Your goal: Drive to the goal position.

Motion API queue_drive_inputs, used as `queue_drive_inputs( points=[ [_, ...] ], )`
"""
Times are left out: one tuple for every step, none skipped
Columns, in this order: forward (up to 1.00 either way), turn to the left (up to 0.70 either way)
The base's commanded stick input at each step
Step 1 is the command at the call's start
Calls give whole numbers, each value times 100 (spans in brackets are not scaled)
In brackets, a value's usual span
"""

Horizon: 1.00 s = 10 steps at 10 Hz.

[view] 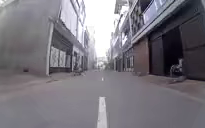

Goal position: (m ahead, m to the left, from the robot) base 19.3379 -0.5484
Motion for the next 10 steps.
queue_drive_inputs(
  points=[
    [85, 0],
    [85, 0],
    [85, 0],
    [85, 0],
    [85, 0],
    [85, 0],
    [85, 0],
    [85, 0],
    [85, 0],
    [85, 0]
  ],
)
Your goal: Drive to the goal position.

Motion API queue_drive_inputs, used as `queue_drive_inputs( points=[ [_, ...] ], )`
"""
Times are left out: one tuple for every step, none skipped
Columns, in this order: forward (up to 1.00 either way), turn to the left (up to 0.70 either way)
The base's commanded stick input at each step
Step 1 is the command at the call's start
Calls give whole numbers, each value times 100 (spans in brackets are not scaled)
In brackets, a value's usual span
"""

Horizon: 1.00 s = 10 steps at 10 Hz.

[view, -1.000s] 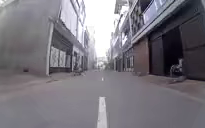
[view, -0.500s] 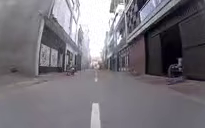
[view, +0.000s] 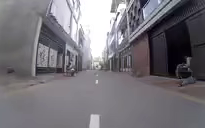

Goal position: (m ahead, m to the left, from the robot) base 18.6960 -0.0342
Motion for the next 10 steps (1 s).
queue_drive_inputs(
  points=[
    [85, 0],
    [85, 0],
    [85, 0],
    [85, 0],
    [85, 0],
    [85, 0],
    [85, 0],
    [85, 0],
    [85, 0],
    [85, 0]
  ],
)
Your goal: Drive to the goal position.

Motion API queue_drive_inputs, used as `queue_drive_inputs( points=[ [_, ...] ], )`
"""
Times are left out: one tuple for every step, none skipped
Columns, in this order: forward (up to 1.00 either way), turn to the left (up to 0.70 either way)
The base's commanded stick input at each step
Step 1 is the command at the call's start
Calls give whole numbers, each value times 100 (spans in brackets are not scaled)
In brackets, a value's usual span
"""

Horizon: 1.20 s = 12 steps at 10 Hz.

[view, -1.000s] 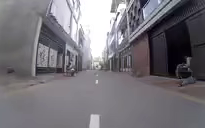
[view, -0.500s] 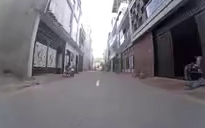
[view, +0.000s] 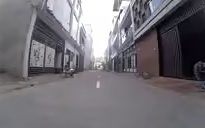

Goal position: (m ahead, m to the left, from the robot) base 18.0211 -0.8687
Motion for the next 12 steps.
queue_drive_inputs(
  points=[
    [85, 0],
    [85, 0],
    [85, 0],
    [85, 0],
    [85, 0],
    [85, 0],
    [85, 0],
    [85, 0],
    [85, 0],
    [85, 0],
    [85, 0],
    [85, 0]
  ],
)
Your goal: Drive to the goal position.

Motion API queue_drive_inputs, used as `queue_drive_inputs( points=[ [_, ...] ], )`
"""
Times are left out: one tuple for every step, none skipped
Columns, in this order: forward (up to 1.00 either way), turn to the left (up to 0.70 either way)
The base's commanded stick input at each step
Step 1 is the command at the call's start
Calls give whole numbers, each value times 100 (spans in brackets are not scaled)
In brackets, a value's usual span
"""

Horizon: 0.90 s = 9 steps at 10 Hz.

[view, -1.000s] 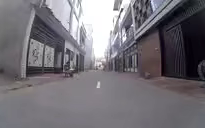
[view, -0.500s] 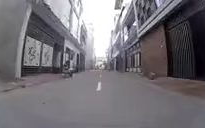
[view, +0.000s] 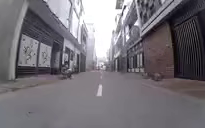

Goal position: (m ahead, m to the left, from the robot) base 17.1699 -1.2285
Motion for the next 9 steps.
queue_drive_inputs(
  points=[
    [85, 0],
    [85, 0],
    [85, 0],
    [85, 0],
    [85, 0],
    [85, 0],
    [85, 0],
    [85, 0],
    [85, 0]
  ],
)
